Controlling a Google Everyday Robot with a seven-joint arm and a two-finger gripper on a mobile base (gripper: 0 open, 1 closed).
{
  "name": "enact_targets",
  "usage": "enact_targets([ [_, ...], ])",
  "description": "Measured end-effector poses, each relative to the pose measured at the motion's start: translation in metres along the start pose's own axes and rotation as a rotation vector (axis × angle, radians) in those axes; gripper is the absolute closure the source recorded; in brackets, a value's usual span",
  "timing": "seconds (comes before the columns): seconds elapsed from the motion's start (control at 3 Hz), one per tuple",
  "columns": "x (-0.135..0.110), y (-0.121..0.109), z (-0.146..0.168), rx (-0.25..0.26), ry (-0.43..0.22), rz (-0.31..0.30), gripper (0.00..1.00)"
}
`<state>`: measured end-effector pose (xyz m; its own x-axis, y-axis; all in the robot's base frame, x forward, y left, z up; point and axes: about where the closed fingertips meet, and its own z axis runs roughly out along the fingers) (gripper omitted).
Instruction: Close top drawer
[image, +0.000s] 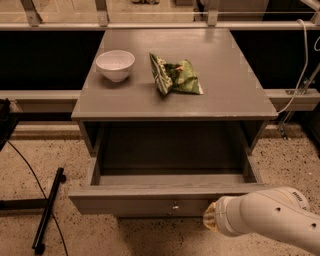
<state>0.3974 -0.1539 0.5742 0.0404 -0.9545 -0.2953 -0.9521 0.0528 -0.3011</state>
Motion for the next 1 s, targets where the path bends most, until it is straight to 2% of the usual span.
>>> enact_targets([
  [0.33, 0.0, 0.0, 0.0, 0.0, 0.0, 0.0, 1.0],
  [0.67, 0.0, -0.008, 0.002, 0.041, -0.01, 0.0, 1.0],
  [1.0, 0.004, -0.026, 0.006, 0.114, -0.015, 0.01, 1.0],
])
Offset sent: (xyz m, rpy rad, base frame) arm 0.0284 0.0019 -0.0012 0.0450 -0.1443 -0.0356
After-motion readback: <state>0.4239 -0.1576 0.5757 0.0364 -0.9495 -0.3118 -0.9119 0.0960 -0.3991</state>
